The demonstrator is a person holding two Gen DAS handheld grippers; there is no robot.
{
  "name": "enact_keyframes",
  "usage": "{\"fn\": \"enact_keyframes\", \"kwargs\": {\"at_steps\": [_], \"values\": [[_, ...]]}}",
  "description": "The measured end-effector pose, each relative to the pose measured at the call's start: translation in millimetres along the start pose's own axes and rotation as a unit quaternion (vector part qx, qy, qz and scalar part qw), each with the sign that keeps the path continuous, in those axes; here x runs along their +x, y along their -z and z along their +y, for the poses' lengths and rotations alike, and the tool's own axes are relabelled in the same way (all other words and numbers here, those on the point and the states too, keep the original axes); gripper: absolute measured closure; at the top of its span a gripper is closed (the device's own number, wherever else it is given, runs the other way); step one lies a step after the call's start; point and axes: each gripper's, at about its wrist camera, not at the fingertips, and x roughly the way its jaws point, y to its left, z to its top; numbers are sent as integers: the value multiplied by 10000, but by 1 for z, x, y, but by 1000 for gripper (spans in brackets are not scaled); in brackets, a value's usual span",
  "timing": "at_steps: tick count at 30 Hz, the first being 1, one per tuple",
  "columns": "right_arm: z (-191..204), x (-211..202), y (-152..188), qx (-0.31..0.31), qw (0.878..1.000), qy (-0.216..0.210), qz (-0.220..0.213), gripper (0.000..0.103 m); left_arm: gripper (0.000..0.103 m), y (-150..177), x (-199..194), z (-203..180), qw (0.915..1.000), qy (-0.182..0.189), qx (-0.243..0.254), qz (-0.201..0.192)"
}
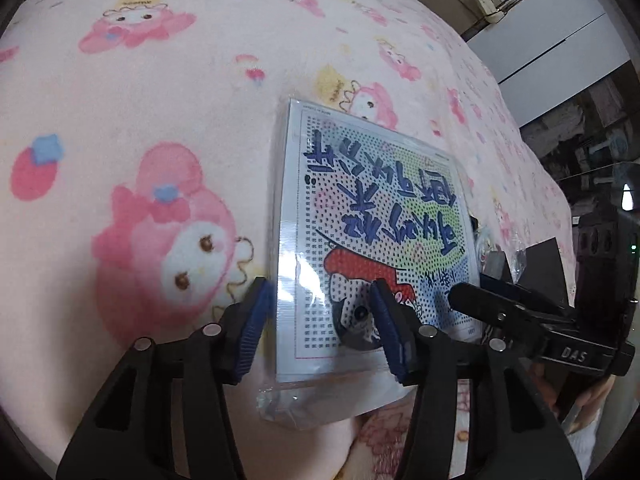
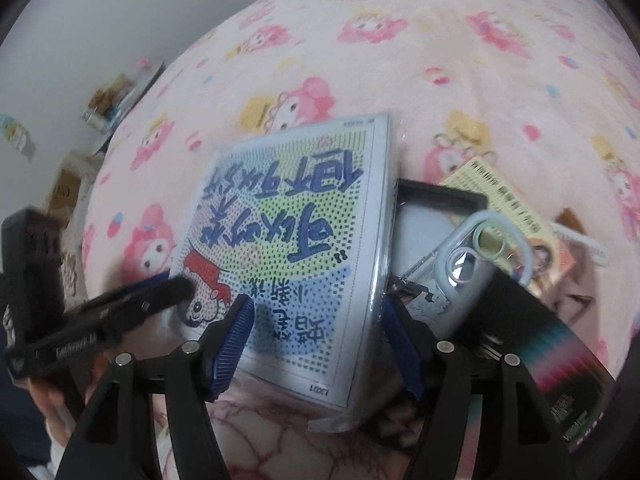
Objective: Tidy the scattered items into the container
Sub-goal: 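Grasp the bead-art kit in clear bag with the left gripper and lift, then carry the bead-art kit with the left gripper toward the black shoebox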
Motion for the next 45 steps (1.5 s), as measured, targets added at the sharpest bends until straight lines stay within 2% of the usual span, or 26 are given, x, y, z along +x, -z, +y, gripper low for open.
{"fn": "enact_keyframes", "kwargs": {"at_steps": [3,7,11,14,17,23,25,31,39,42,45], "values": [[1,-4,-3,128,9999,-16,-22,42,51,2,-12,-12,9997,-66,207,-125],[6,-42,8,95,9990,81,-431,46,50,5,-49,-32,9979,371,440,-289],[1,-93,38,268,9960,-70,-853,46,51,16,-78,-71,9938,597,880,-313],[-7,-132,74,468,9916,87,-1200,46,50,33,-82,-108,9888,764,1272,-155],[-24,-170,122,841,9840,316,-1537,46,50,56,-79,-148,9801,1022,1699,79],[-73,-220,207,1714,9655,589,-1871,46,51,117,-59,-223,9548,1392,2546,642],[-89,-227,231,1916,9594,756,-1925,46,51,133,-46,-243,9479,1421,2721,857],[-127,-236,270,2346,9452,1127,-1969,46,51,173,-11,-283,9341,1237,3095,1277],[-179,-229,287,2755,9311,1396,-1943,46,51,210,38,-298,9273,1043,3088,1842],[-201,-218,289,2943,9284,1250,-1892,46,51,215,54,-300,9273,758,3123,1919],[-212,-216,297,3195,9220,915,-1984,46,51,211,55,-296,9278,853,3008,2034]]}}
